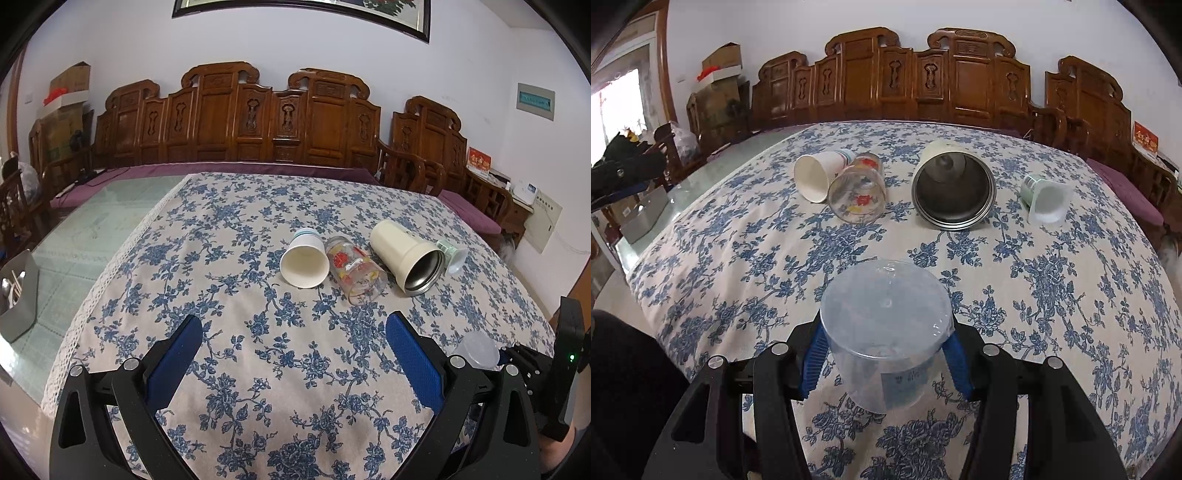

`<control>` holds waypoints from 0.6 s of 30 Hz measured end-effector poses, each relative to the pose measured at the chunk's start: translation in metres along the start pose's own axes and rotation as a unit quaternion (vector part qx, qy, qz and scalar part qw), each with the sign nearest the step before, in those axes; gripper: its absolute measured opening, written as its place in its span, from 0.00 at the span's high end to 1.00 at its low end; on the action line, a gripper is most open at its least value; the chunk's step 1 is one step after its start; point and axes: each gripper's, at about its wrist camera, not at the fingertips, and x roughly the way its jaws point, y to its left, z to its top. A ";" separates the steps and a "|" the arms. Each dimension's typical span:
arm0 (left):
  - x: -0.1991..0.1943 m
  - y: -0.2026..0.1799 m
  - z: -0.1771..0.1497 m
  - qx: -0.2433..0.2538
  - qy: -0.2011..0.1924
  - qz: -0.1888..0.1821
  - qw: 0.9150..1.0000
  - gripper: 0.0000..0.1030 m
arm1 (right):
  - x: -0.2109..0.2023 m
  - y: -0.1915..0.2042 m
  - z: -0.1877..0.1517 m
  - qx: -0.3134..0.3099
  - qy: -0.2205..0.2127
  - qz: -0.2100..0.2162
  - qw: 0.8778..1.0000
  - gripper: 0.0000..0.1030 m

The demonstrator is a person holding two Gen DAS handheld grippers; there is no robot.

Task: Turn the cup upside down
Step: 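Rotate the held clear cup with the right tool so its bottom faces up, then lower the clear cup mouth-down onto the tablecloth and open the right tool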

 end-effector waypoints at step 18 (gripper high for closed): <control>0.000 -0.006 -0.003 0.011 0.001 -0.001 1.000 0.08 | 0.017 0.004 0.004 -0.013 -0.002 -0.008 1.000 0.43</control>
